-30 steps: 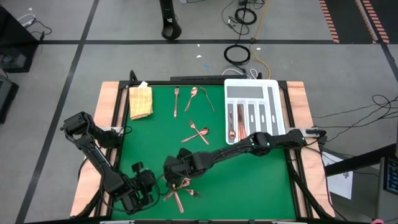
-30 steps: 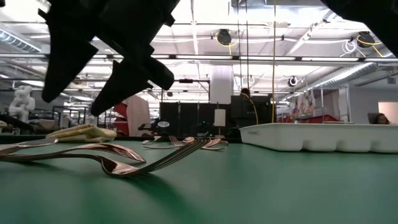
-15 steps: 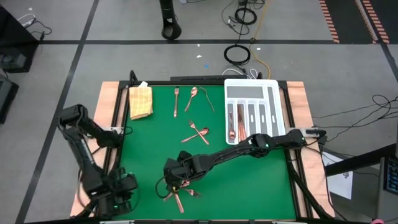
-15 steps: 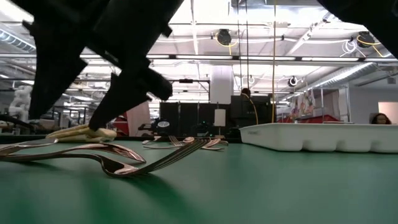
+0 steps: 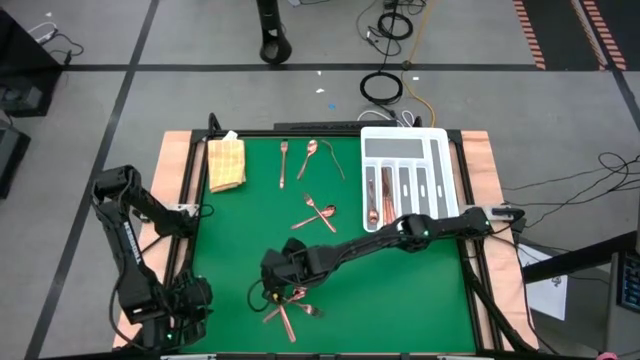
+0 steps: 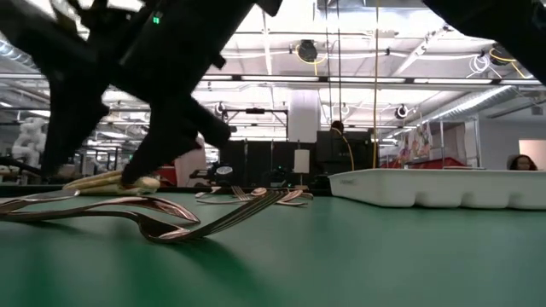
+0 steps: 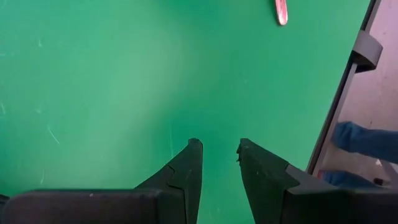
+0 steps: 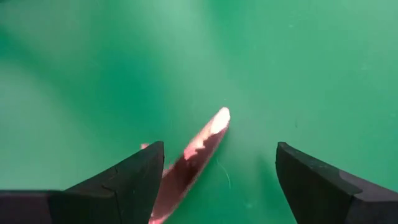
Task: Sort silverware
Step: Put the gold table knife into the silverware organizer
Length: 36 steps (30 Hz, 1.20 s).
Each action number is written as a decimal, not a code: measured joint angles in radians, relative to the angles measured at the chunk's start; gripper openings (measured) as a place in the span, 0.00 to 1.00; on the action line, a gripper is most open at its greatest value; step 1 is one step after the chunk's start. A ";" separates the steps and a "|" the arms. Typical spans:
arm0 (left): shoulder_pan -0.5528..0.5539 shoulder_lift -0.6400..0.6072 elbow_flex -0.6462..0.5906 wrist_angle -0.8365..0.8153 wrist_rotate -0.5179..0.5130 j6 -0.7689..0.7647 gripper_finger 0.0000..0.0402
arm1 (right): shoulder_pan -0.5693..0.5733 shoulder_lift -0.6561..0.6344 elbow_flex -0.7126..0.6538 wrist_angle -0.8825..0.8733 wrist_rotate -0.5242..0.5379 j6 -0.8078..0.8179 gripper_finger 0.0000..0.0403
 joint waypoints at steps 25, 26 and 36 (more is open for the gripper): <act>-0.013 0.001 0.000 -0.004 -0.091 0.031 0.28 | 0.005 0.055 0.003 -0.097 -0.017 0.130 0.57; -0.013 0.001 0.000 -0.004 -0.093 0.031 0.28 | 0.005 0.055 0.003 -0.101 -0.018 0.129 0.54; -0.013 0.001 0.000 -0.005 -0.097 0.055 0.28 | 0.004 0.057 0.001 -0.123 -0.014 0.155 0.22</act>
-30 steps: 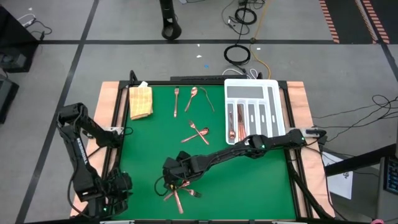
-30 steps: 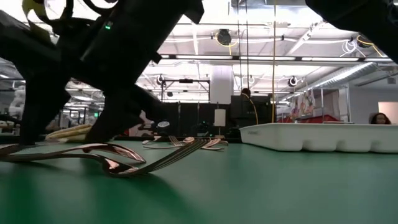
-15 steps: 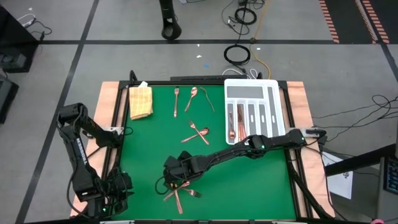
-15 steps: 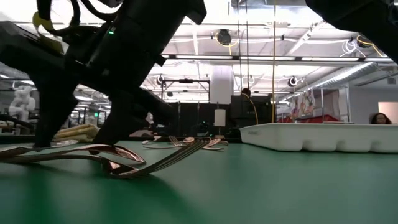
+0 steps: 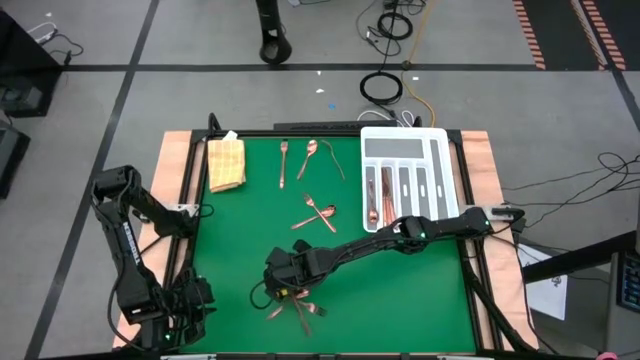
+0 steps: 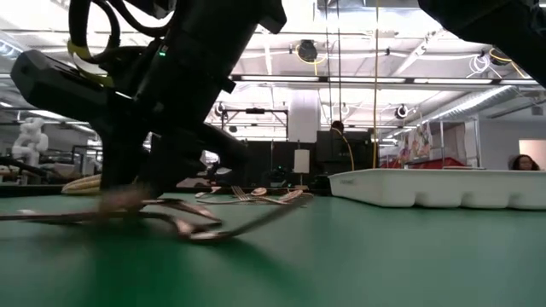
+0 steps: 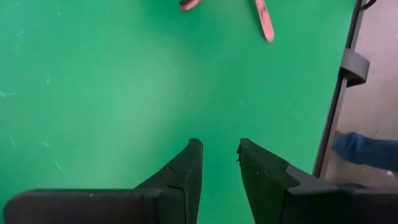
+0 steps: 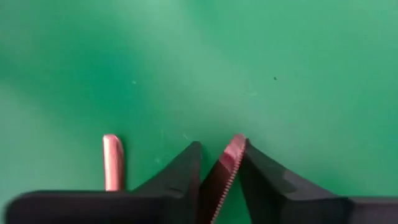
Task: Sort silverware
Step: Put the gold table knife into the silverware organizer
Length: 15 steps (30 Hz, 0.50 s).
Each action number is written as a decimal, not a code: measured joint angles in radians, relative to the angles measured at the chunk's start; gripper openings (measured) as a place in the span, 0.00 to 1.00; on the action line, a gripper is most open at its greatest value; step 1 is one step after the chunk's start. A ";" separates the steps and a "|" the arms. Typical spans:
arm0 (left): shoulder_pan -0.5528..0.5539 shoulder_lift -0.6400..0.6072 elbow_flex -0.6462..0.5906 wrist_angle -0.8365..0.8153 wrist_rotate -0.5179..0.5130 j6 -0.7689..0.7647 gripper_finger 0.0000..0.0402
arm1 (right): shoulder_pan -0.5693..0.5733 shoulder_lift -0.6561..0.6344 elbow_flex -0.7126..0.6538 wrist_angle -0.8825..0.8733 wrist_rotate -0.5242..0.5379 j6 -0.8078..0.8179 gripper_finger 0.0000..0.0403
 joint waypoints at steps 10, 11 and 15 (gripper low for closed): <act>0.000 0.000 0.000 -0.012 -0.022 0.004 0.28 | 0.000 0.000 -0.001 -0.003 -0.005 0.012 0.01; 0.000 0.000 0.000 -0.018 -0.022 0.004 0.28 | 0.000 -0.001 -0.001 0.001 -0.004 0.015 0.00; 0.000 0.000 0.000 -0.034 -0.023 0.004 0.28 | 0.001 -0.010 -0.003 0.010 0.003 0.022 0.00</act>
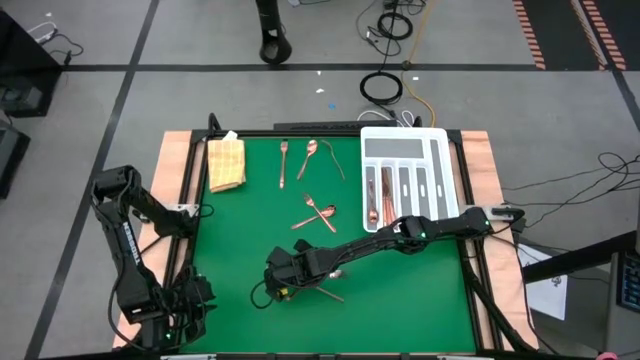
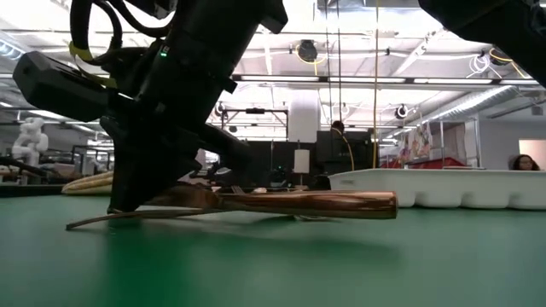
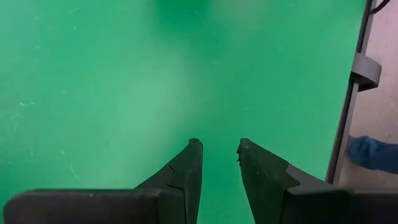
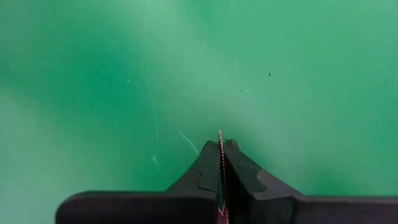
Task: Sort silverware
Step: Put the gold table knife into the silverware organizer
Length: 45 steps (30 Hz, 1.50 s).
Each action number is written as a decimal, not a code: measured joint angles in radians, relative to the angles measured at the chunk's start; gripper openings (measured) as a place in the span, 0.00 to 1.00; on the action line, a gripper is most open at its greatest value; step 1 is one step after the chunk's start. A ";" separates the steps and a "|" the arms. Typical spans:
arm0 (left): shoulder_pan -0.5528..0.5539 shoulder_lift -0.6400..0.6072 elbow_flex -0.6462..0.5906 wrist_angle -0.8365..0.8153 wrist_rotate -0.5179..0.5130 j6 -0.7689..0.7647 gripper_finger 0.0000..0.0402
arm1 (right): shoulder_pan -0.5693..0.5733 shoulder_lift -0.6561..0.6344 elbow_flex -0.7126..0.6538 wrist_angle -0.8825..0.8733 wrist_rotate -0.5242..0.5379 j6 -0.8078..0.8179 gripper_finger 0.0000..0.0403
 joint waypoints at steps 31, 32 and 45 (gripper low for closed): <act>-0.005 0.000 0.000 0.001 -0.057 0.026 0.28 | -0.050 -0.257 0.000 -0.345 -0.045 -0.084 0.00; -0.006 0.000 0.000 0.001 -0.059 0.026 0.28 | -0.049 -0.271 0.000 -0.368 -0.043 -0.086 0.00; -0.014 0.000 0.000 0.001 -0.095 0.025 0.28 | -0.045 -0.418 0.002 -0.659 0.012 -0.086 0.00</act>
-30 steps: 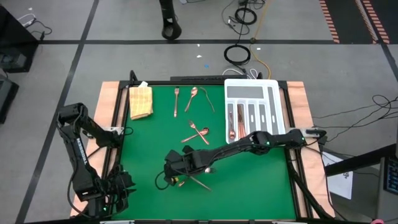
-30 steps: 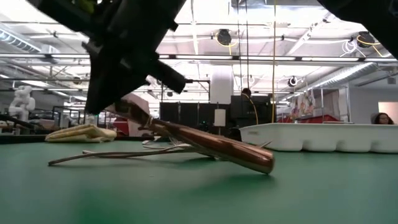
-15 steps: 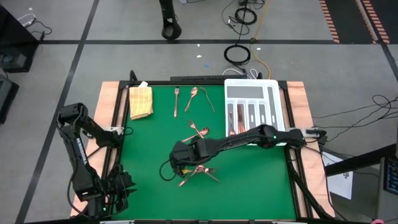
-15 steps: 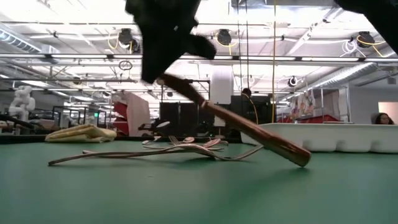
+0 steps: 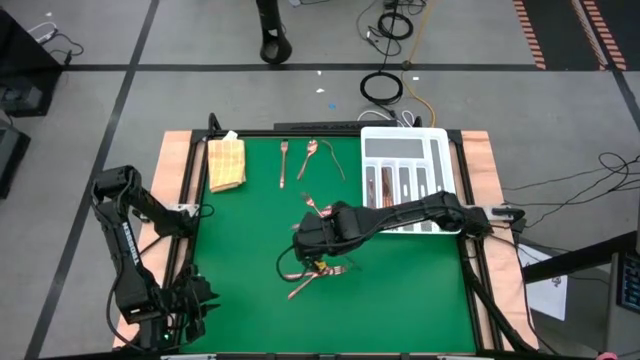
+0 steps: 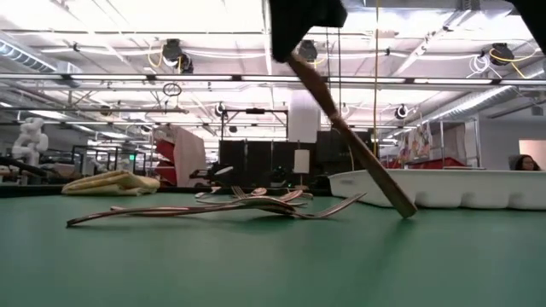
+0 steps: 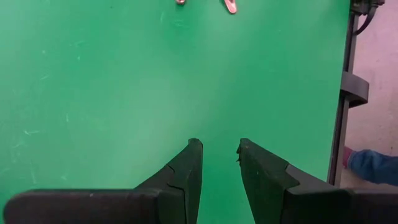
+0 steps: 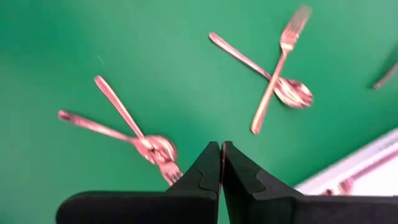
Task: Sort silverware
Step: Put the gold table knife into the silverware organizer
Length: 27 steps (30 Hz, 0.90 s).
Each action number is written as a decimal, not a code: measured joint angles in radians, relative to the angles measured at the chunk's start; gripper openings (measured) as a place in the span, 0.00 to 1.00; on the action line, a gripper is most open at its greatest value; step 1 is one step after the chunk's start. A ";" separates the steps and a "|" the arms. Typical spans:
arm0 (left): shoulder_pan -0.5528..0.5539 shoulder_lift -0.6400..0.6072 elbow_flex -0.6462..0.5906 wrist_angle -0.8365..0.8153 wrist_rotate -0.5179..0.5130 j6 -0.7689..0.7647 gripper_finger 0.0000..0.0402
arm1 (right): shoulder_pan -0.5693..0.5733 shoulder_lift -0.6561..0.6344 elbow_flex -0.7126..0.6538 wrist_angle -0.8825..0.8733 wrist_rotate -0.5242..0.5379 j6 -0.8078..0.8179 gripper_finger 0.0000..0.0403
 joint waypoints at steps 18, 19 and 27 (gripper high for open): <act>0.000 0.000 0.000 -0.001 -0.229 -0.019 0.28 | 0.074 -0.087 -0.008 -0.121 0.092 0.114 0.00; 0.012 0.000 -0.001 -0.004 -0.291 -0.036 0.28 | 0.078 -0.087 -0.008 -0.121 0.096 0.122 0.00; 0.228 0.000 -0.065 0.019 -0.508 0.039 0.28 | 0.100 -0.094 -0.009 -0.115 0.131 0.159 0.00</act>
